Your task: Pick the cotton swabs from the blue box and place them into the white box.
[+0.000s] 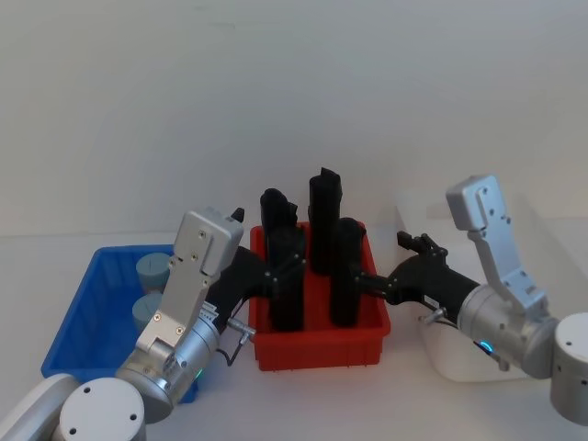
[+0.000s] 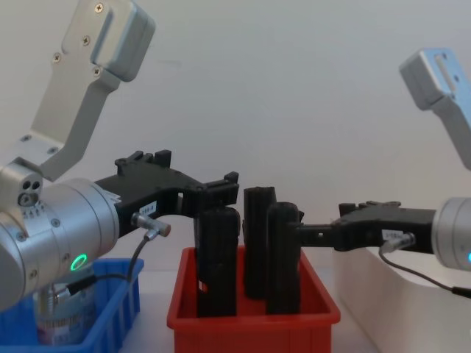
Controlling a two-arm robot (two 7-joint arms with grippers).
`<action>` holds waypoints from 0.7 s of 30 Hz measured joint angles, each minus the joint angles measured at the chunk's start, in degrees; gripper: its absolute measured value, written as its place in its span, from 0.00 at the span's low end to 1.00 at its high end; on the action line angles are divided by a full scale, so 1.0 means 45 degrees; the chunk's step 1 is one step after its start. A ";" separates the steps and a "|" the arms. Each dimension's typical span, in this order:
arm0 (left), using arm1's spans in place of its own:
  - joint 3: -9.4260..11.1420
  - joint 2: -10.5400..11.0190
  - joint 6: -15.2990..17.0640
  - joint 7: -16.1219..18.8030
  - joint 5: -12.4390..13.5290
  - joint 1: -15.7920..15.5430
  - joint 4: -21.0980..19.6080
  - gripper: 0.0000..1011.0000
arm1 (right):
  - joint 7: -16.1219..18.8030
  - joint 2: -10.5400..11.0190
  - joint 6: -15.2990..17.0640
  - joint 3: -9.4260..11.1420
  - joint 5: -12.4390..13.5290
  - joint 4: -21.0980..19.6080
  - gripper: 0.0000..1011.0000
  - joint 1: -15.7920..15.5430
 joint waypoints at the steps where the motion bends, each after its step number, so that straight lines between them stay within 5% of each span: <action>1: 0.0000 0.0000 0.0000 0.0000 0.0000 -0.0001 0.0000 0.99 | -0.0016 -0.0034 -0.0023 -0.0015 -0.0046 0.0084 0.99 0.0056; 21: 0.0000 0.0000 0.0000 0.0000 0.0000 -0.0001 0.0000 0.99 | -0.0143 -0.0892 -0.0042 -0.0346 -0.0610 0.2283 0.99 0.1449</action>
